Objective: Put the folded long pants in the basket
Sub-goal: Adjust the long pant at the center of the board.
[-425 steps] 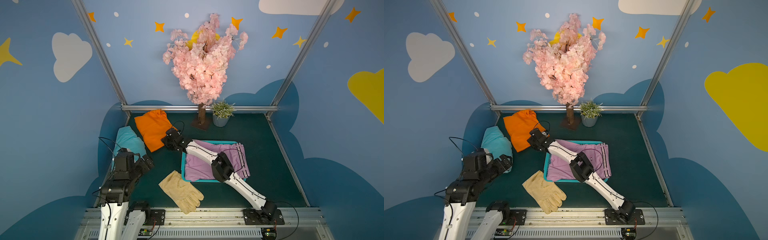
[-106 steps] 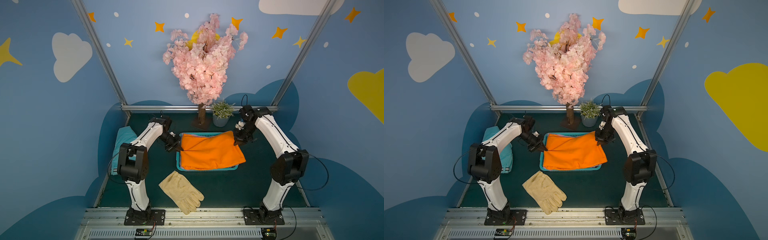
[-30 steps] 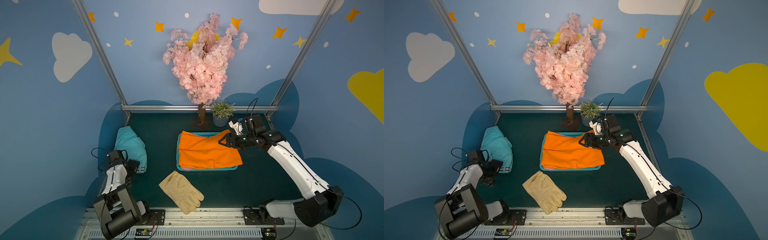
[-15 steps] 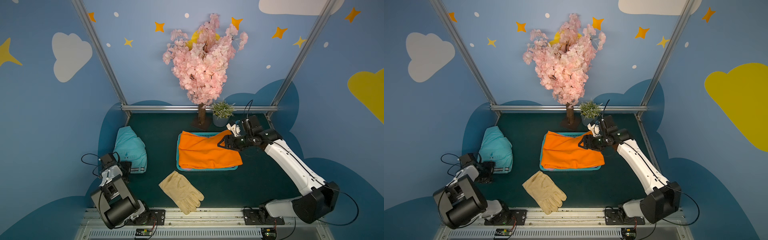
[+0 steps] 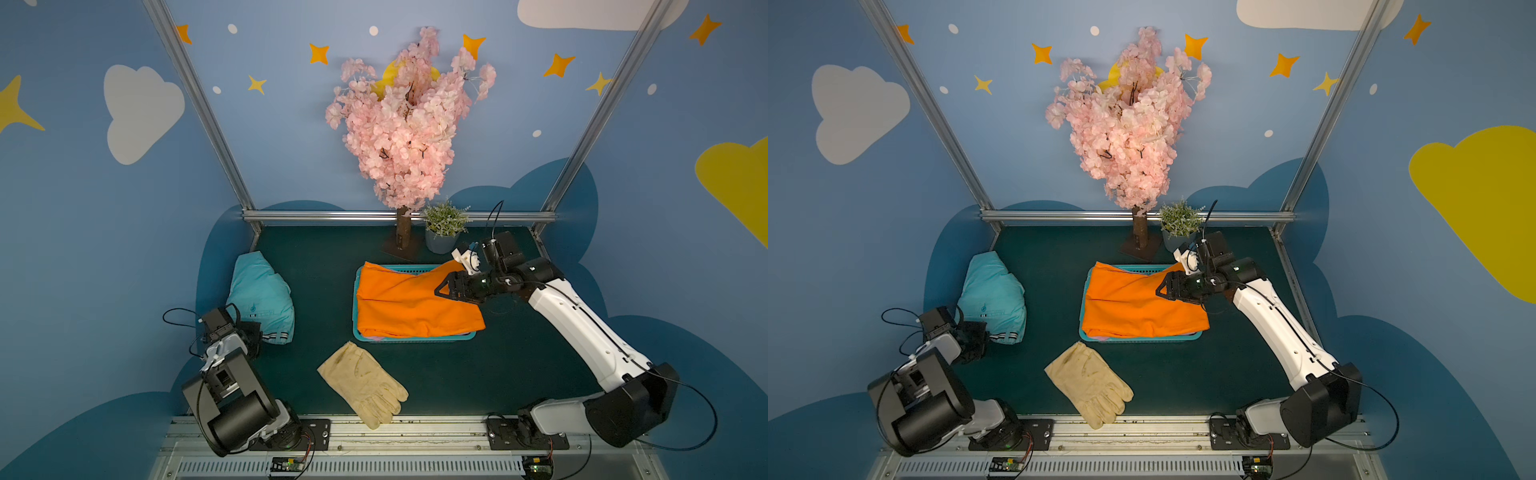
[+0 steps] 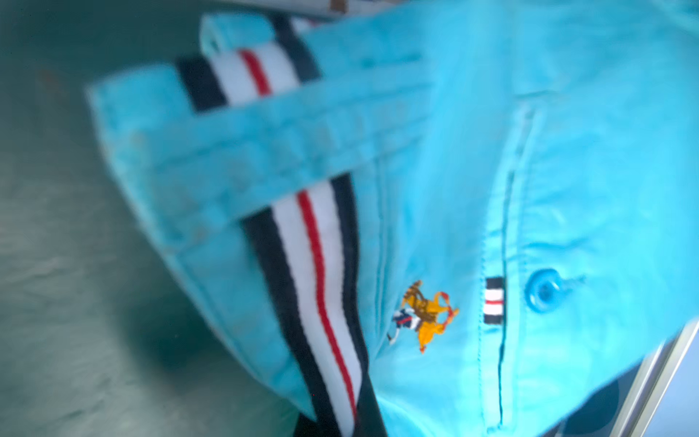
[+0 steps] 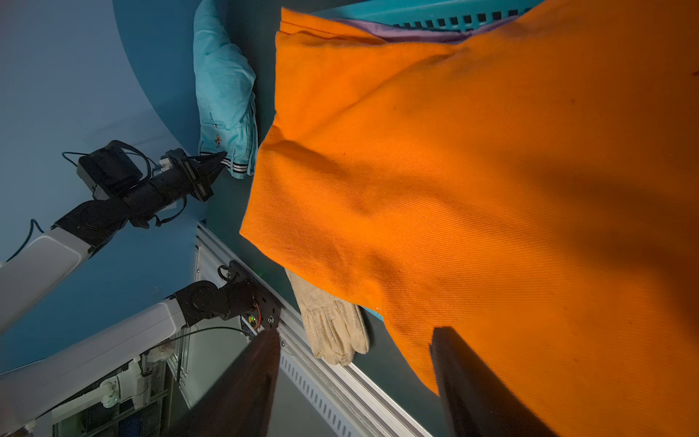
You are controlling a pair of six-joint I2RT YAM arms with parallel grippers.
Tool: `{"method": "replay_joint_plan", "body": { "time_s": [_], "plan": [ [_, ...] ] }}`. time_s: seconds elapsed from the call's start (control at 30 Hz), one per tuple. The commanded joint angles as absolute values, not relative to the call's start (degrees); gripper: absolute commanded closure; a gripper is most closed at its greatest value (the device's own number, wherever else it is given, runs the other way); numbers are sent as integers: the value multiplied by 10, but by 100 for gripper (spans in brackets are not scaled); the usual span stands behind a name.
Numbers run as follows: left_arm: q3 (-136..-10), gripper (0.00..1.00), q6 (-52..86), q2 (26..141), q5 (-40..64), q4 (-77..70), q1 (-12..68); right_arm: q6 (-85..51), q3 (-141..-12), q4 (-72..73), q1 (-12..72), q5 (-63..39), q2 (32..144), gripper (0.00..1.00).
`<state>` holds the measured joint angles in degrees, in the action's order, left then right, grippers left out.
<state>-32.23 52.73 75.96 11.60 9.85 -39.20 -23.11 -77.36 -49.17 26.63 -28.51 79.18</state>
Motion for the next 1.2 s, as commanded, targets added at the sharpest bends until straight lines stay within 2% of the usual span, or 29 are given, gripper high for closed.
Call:
{"method": "replay_joint_plan", "body": {
  "time_s": [0.0, 0.33, 0.53, 0.6, 0.7, 0.87, 1.03, 1.17],
  "plan": [
    [-328, 98, 510, 713, 123, 102, -389, -224, -774, -505, 269, -283, 788, 32],
    [-443, 98, 458, 515, 28, 357, -385, -228, -784, -518, 269, -270, 787, 32],
    [-608, 98, 373, 525, 20, 467, -344, -225, -779, -529, 268, -266, 783, 32],
    [-664, 98, 352, 566, 3, 492, -296, -223, -777, -533, 268, -262, 783, 32],
    [-746, 98, 319, 666, -61, 525, -181, -219, -775, -540, 266, -258, 778, 32],
    [-858, 98, 280, 897, -93, 554, -35, -219, -764, -540, 263, -248, 768, 32],
    [-948, 98, 254, 1136, -108, 575, 51, -213, -762, -556, 259, -244, 759, 33],
    [-976, 98, 251, 1211, -92, 582, 87, -210, -755, -567, 256, -237, 752, 32]
  ]
}}
